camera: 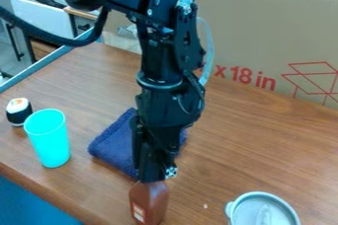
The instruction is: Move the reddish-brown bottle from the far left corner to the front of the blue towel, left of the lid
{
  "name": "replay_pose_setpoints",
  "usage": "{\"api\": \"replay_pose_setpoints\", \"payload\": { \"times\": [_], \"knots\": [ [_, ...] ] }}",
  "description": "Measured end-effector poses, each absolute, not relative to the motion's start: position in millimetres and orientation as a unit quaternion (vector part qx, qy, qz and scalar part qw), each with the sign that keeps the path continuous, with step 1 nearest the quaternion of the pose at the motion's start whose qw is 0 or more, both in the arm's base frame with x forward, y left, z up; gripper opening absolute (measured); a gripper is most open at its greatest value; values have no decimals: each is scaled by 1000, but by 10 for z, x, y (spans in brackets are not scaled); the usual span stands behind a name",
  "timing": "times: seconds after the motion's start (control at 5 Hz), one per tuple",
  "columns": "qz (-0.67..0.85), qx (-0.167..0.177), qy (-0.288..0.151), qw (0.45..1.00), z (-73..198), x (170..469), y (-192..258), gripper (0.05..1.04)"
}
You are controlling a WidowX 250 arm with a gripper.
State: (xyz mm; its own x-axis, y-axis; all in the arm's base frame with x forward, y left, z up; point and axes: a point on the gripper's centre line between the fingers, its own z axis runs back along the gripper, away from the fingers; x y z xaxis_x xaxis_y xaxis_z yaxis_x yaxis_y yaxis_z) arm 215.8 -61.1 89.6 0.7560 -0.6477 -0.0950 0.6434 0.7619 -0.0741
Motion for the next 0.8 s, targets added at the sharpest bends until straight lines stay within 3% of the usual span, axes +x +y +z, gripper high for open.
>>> {"api": "replay_pose_setpoints", "payload": {
  "times": [0.4,0.6,0.8],
  "knots": [
    [-353,-21,56,934,850,2123,-618,360],
    [-355,-23,48,933,838,2170,-626,407],
    [-344,-28,46,937,840,2176,-563,717]
  ]
}}
